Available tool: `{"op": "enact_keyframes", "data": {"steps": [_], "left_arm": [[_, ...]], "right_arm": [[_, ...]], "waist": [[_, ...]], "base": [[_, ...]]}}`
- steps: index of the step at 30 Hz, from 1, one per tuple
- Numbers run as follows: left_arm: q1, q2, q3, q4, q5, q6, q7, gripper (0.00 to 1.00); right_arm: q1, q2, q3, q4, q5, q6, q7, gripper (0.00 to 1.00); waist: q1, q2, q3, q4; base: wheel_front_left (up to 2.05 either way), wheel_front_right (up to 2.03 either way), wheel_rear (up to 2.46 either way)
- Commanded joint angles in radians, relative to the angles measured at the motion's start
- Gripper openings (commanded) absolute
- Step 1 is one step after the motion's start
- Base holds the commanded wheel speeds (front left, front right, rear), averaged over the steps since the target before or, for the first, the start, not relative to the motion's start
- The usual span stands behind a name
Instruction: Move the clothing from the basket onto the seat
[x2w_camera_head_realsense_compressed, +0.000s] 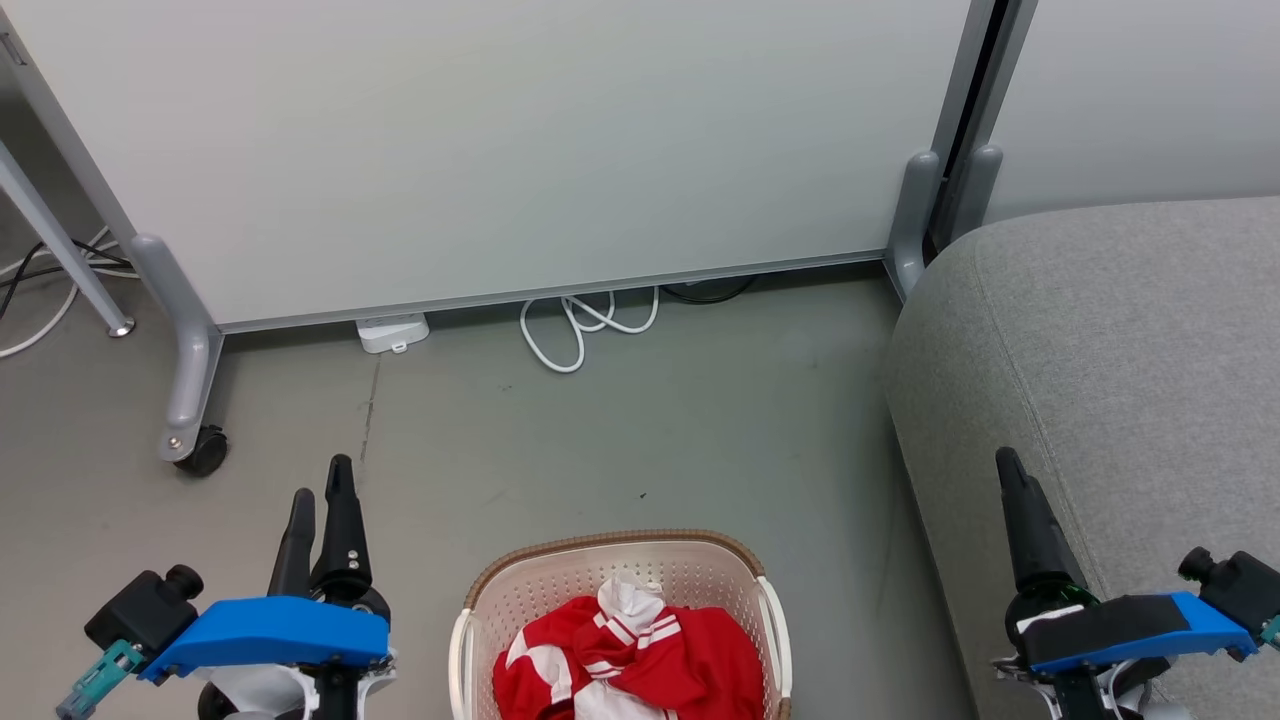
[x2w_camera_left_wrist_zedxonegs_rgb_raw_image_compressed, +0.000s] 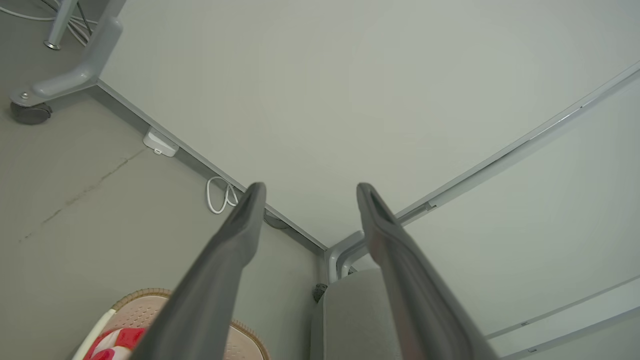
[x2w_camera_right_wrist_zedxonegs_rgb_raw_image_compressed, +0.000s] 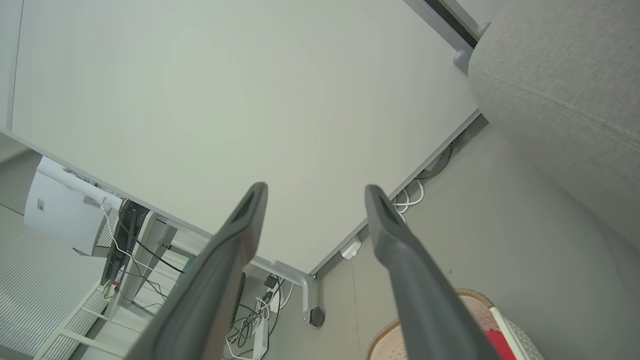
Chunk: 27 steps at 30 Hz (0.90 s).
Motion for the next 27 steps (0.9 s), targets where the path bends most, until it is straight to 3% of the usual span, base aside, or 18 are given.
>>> {"op": "enact_keyframes", "data": {"steps": [1,13,27], "left_arm": [[-0.03,0.008,-0.008,-0.017,0.048,0.004,-0.012,1.0],[-0.038,0.011,-0.053,-0.01,0.252,0.02,-0.051,1.0],[-0.045,0.013,-0.09,-0.012,0.418,0.033,-0.09,1.0]], "right_arm": [[-0.029,-0.006,0.007,-0.017,-0.042,0.003,-0.01,1.0],[-0.036,-0.007,0.029,-0.012,-0.237,0.003,-0.05,1.0],[-0.04,-0.009,0.038,0.006,-0.425,0.003,-0.089,1.0]], "waist": [[0.0,0.0,0.0,0.0],[0.0,0.0,0.004,0.002],[0.0,0.0,0.007,0.006]], "base": [[0.0,0.0,0.0],[0.0,0.0,0.0],[0.0,0.0,0.0]]}}
